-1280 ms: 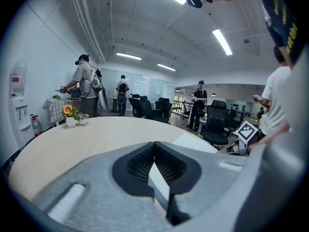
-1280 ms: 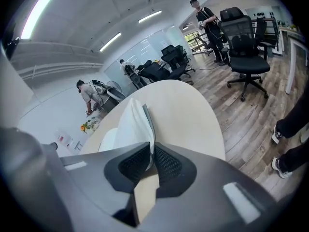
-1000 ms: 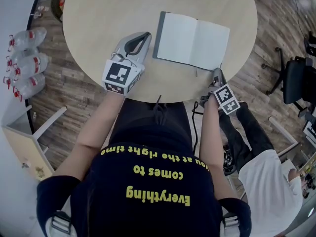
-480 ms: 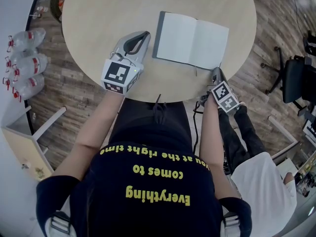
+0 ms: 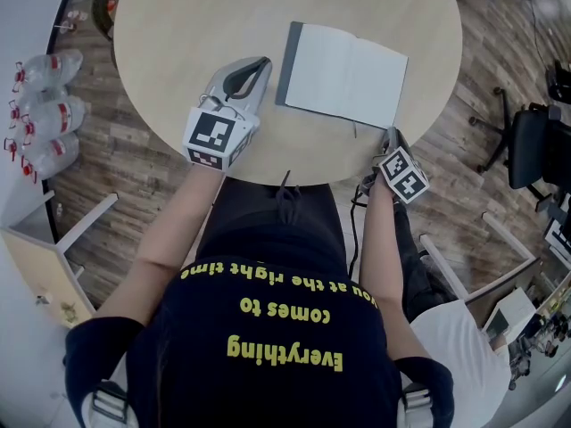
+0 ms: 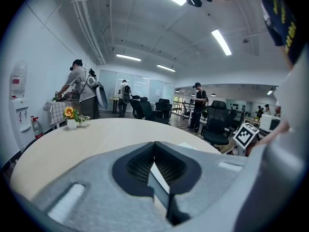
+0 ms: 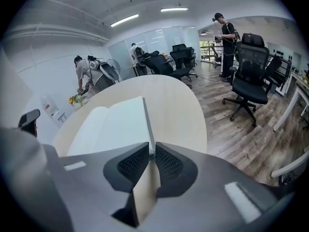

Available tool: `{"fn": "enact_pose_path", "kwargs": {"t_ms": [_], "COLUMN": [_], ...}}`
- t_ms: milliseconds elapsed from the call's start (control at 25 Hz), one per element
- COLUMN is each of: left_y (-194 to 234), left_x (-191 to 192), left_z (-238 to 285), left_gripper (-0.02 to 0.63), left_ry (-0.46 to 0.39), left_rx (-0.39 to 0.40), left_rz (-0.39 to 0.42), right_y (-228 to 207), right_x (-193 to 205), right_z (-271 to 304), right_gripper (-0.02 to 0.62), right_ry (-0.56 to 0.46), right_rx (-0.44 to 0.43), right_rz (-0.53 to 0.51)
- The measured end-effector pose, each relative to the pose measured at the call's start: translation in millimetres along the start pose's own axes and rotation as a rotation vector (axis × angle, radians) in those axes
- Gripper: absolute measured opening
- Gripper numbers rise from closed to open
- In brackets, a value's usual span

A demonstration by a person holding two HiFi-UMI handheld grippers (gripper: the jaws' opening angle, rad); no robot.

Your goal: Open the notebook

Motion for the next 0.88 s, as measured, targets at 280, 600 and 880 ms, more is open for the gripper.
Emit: {"fn": "enact_pose_path", "kwargs": {"t_ms": [280,600,880], "left_y": [-1,-4,1], "left_x": [-1,-8,-18], "left_z": [-5,-10,-18], "left_gripper": [0.004,0.003,0.003], "left_ry": [-0.018,-0.032,-0.063], "left_rx": [-0.018,-0.024,-0.037], "left_rz": [-0.005,0.014,0.026], "right_y": [-1,11,52], "right_x": [-4,-30,-64], "right_z": [-10,-26,-51], "right_gripper": [0.058,0.054,0.043], "right_ry": [-0.037,-0.119,-0.239], "right_rx": [0.003,-0.020,-0.111], "right_rz": [-0.027,-0.069,-0.171]}}
Point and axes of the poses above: the fingertips, and each gripper's own axes: z forward along the fingers, y to its left, x out of its underside, the point moved 9 cm from there along -z, backward along the fingers, and after that the axes turned 3 degrees about z, right-handed, at the moved point
